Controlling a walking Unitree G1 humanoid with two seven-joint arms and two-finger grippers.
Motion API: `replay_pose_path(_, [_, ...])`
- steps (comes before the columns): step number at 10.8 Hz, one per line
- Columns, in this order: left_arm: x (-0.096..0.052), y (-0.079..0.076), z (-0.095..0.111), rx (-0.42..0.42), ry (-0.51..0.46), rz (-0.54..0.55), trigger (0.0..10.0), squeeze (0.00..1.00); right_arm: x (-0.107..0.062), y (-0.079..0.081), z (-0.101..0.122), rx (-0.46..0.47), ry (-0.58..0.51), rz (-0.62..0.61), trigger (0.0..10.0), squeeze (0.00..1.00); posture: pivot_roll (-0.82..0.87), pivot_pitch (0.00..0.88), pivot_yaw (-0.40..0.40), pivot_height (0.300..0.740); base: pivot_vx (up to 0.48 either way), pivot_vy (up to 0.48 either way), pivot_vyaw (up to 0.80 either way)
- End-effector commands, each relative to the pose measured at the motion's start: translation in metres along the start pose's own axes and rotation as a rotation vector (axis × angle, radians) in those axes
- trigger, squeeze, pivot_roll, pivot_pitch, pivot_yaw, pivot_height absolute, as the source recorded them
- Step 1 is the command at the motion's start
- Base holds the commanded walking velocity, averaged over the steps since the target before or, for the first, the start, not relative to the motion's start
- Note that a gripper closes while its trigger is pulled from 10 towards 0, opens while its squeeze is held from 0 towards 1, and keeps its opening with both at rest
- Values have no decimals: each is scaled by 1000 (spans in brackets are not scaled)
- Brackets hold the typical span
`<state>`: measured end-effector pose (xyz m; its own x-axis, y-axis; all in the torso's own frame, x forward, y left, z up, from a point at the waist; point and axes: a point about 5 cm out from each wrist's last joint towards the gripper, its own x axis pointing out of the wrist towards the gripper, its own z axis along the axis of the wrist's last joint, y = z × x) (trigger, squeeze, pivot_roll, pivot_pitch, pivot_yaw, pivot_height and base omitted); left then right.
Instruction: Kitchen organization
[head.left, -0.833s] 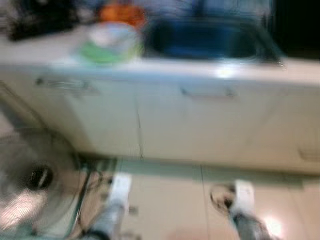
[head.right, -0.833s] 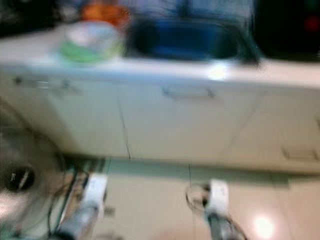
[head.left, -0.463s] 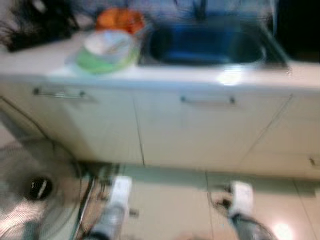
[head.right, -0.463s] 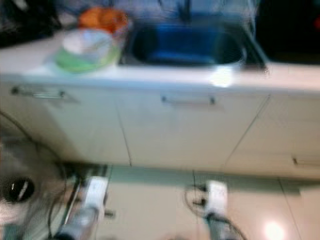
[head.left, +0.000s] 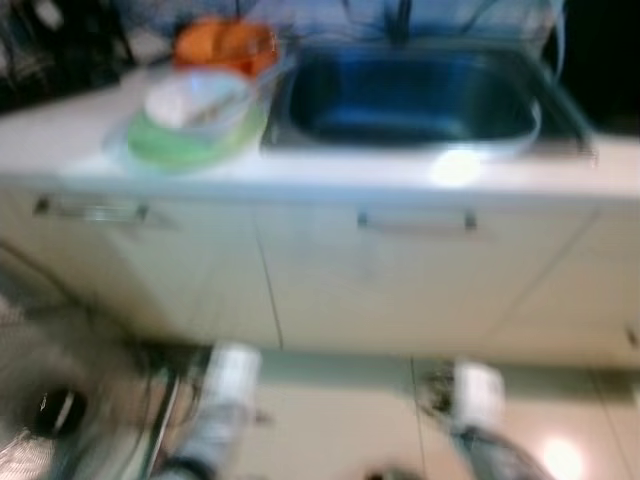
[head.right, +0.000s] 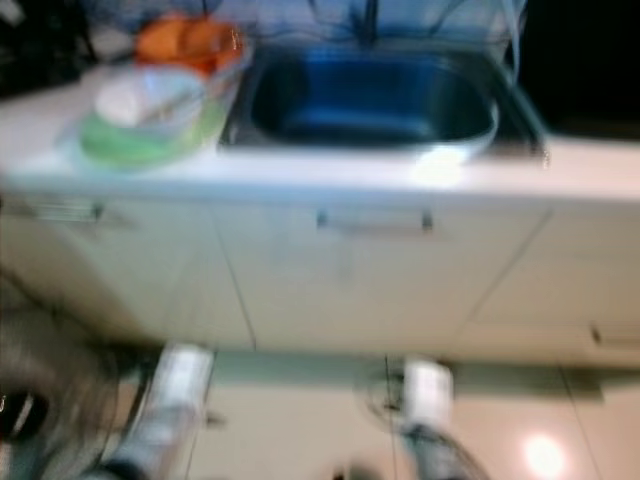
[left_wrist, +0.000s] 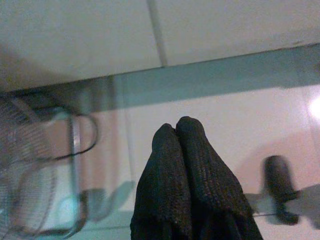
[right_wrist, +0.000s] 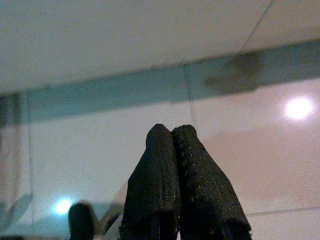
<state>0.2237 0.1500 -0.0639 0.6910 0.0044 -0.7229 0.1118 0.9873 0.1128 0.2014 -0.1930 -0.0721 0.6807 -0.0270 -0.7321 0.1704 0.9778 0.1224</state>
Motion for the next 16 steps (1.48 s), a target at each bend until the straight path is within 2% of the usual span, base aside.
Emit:
replay_pose_path(1, [-1, 17, -3, 11, 8, 41, 10000, 0, 2, 14, 0, 14, -3, 30, 10000, 0, 46, 102, 17, 740, 352, 0, 0])
replay_pose_path(4, [0, 17, 2, 10, -25, 42, 10000, 0, 2, 16, 0, 11, -17, 39, 10000, 0, 49, 104, 21, 740, 200, 0, 0])
replay_pose_path(6, [0, 20, 8, 6, -68, 58, 10000, 0, 3, 19, 10, -6, -66, 45, 10000, 0, 46, 114, 25, 740, 0, 0, 0])
replay_pose_path(7, [0, 22, 11, 7, -99, 66, 10000, 0, 4, 17, 18, -1, -104, 37, 10000, 0, 44, 123, 27, 740, 0, 0, 0])
replay_pose_path(10, [-4, 27, 8, 30, -148, 96, 10000, 0, -1, 3, 14, 17, -141, 9, 10000, 0, 47, 105, 22, 740, 0, 0, 0])
replay_pose_path(12, [-5, 32, 22, 66, -240, 130, 10000, 0, -1, 0, 28, -18, -222, 24, 10000, 0, 37, 120, 19, 740, 0, 0, 0])
replay_pose_path(13, [-10, 39, 36, 146, -378, 179, 10000, 0, -5, -7, 39, -54, -315, 18, 10000, 0, 27, 119, 20, 740, 0, 0, 0])
replay_pose_path(16, [-20, 45, 52, 214, -538, 230, 10000, 0, -13, -20, 45, -114, -405, -6, 10000, 0, 23, 130, 13, 740, 0, 0, 0])
